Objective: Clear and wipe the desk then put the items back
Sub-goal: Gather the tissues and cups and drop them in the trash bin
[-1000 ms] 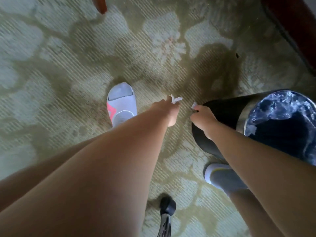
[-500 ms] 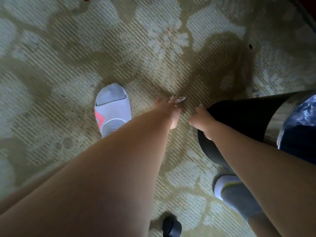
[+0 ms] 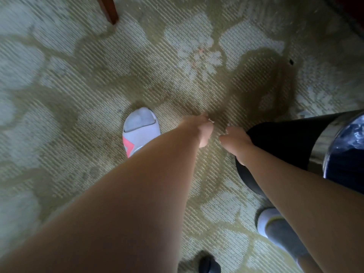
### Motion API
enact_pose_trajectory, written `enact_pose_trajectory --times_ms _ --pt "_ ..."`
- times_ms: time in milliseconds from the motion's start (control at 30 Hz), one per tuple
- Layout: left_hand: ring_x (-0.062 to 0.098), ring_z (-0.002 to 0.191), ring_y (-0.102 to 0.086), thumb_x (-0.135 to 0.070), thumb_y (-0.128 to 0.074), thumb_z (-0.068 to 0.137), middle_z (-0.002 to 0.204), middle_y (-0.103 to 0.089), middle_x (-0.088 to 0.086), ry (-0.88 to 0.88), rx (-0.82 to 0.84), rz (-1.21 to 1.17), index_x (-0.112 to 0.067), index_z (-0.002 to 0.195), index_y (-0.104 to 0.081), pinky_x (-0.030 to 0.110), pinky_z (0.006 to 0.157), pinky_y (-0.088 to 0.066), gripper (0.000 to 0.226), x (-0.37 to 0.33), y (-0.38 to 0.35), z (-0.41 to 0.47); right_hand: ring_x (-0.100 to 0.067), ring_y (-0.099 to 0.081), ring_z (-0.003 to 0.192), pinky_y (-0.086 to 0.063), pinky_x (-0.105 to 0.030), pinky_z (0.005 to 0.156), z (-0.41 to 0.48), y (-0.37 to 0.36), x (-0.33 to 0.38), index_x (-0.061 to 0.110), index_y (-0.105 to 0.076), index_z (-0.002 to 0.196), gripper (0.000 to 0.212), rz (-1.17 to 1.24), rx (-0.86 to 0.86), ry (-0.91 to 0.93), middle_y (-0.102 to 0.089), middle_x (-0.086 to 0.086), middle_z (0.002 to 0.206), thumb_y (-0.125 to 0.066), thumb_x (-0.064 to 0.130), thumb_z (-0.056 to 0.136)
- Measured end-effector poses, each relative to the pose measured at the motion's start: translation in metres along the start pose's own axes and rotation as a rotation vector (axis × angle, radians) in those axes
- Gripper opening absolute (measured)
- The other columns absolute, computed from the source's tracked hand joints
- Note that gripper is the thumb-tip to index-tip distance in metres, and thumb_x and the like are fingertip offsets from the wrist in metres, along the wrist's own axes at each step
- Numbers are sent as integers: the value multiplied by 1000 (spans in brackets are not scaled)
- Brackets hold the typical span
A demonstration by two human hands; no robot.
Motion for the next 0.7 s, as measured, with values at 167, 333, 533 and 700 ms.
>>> enact_pose_trajectory --times_ms 167,333,533,700 --pt "26 105 -56 -11 -54 96 139 -42 12 -9 -36 -4 -3 128 -55 26 74 -39 34 8 38 -33 -23 -56 90 -41 -26 59 -41 15 24 17 -38 147 49 121 -17 80 -52 -12 135 -46 16 98" --pt "30 116 -55 -8 -52 94 135 -43 12 -12 -55 -55 -1 129 -52 35 92 -47 36 8 68 -80 -15 -50 82 -39 -23 59 -93 46 43 19 -42 145 50 209 -51 137 -54 -7 129 -42 12 96" --pt "31 119 -53 -14 -49 94 135 -41 11 -6 -124 -45 -3 126 -54 41 101 -44 34 -9 116 -138 -22 -55 109 -43 -24 79 -167 99 47 20 -47 142 48 300 -110 224 -52 -7 140 -42 10 95" --pt "30 125 -50 -15 -49 92 133 -49 11 -54 -224 -88 -8 127 -57 42 104 -42 37 -58 154 -167 -26 -50 127 -38 -24 100 -216 136 16 19 -61 130 42 356 -211 231 -58 -8 135 -46 10 93"
Point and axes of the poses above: each hand's wrist, its own z-axis towards the middle knuckle, its own y-axis out of the back of the hand, x = y × z, the point moved 8 cm from there along z, towards the middle knuckle
